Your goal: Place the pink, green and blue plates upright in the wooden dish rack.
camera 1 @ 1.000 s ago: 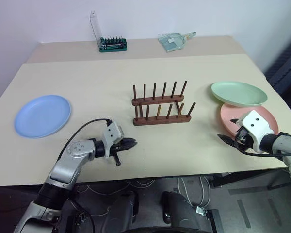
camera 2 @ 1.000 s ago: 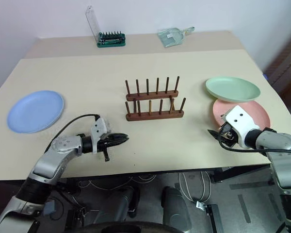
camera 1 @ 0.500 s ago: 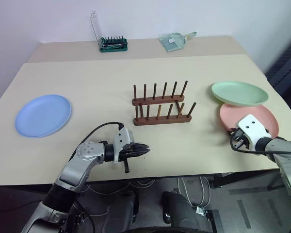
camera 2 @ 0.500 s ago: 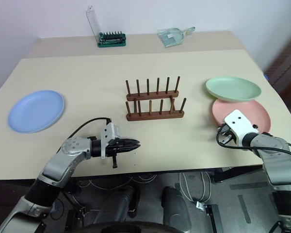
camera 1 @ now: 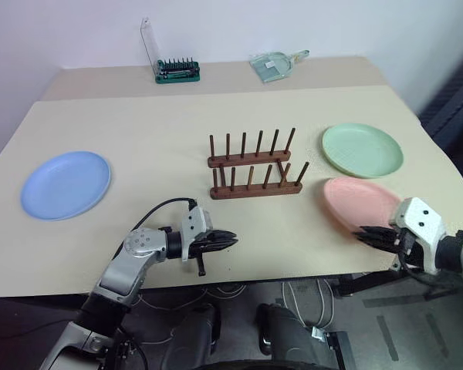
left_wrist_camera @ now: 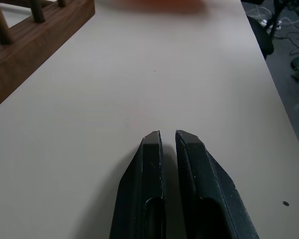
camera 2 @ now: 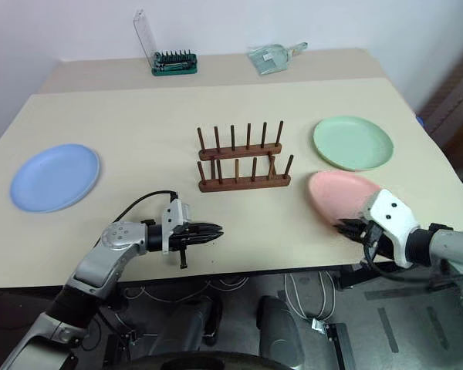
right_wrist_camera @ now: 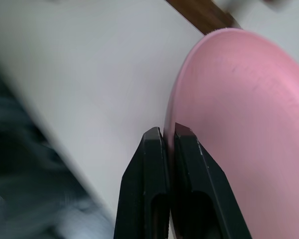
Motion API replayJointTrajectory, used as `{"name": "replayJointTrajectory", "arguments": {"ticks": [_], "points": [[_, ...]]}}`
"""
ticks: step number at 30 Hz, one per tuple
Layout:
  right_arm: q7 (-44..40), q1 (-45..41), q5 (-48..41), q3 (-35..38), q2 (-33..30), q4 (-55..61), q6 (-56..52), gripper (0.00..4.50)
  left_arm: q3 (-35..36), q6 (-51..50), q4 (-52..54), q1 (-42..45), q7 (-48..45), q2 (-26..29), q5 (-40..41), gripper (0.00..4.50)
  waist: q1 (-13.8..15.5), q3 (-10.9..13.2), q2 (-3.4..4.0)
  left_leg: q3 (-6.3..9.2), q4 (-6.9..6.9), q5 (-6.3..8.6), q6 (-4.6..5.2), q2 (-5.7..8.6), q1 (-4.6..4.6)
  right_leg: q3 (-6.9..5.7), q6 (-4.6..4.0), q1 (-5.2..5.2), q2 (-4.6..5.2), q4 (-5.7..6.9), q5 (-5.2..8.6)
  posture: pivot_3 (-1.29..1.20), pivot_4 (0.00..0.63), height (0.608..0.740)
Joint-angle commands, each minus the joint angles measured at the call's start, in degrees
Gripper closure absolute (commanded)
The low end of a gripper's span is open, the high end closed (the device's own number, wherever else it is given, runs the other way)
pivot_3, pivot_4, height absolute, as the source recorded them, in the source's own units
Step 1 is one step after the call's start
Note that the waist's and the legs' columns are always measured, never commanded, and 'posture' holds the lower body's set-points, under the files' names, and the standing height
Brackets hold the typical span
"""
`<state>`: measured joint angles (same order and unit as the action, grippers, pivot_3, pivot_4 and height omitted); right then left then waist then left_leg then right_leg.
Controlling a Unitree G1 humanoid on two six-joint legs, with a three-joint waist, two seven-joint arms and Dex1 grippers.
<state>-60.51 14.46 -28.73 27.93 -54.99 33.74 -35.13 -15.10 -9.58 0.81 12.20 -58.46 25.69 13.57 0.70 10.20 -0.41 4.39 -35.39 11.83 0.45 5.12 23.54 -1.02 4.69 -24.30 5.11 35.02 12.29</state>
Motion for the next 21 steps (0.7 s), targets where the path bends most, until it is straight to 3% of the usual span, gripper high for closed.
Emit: {"name": "replayJointTrajectory", "arguments": {"ticks": [1,5,10,14,18,21], "points": [[-0.41,-2.6,-6.22,5.57,-0.92,3.81,-1.95,4.48,0.3,0.33,0.78,0.62,0.05,-0.02,0.03,4.05,0.08,0.0,0.0,0.0,0.0,0.0,0.0,0.0,0.0,0.0,0.0,0.01,0.01,-0.01,0.0,0.0,0.15,0.74],[3.7,-12.71,-12.41,7.34,-1.22,2.06,-3.94,4.48,0.39,-0.29,1.36,0.71,0.15,0.08,0.09,4.05,0.0,0.02,0.02,-0.01,0.0,0.01,0.0,0.0,0.05,0.0,-0.01,0.0,0.04,-0.07,0.0,0.0,0.15,0.74],[13.0,-30.6,-13.82,2.84,0.96,-3.53,-3.16,4.48,0.53,-1.22,2.18,1.41,0.52,0.0,0.13,4.05,0.04,0.05,0.02,-0.02,0.01,0.01,0.0,0.0,0.12,-0.08,-0.03,-0.07,0.07,-0.12,-0.01,0.0,0.15,0.74],[23.85,-45.19,-25.23,-2.12,10.74,-6.08,-8.68,4.48,0.88,-2.1,3.35,1.95,1.27,-0.2,0.39,4.05,0.02,0.12,-0.09,0.02,0.04,-0.07,0.14,-0.01,0.31,-0.25,-0.12,-0.21,0.11,-0.15,-0.07,0.0,0.15,0.74],[35.44,-50.37,-40.97,-2.7,21.17,-8.78,-12.51,4.48,1.99,-3.87,5.35,1.5,1.65,0.22,1.8,4.05,0.14,0.12,-0.08,0.13,0.04,-0.1,0.2,0.0,0.6,-0.37,-0.24,-0.45,0.12,-0.14,-0.16,0.0,0.15,0.74],[41.84,-50.99,-49.12,-1.77,23.64,-11.62,-13.37,4.48,3.27,-5.37,6.99,0.92,1.88,0.41,3.54,4.05,0.37,0.14,-0.06,0.2,-0.13,-0.11,0.21,0.08,0.9,-0.47,-0.23,-0.64,0.17,-0.09,-0.17,0.0,0.15,0.74]]}}
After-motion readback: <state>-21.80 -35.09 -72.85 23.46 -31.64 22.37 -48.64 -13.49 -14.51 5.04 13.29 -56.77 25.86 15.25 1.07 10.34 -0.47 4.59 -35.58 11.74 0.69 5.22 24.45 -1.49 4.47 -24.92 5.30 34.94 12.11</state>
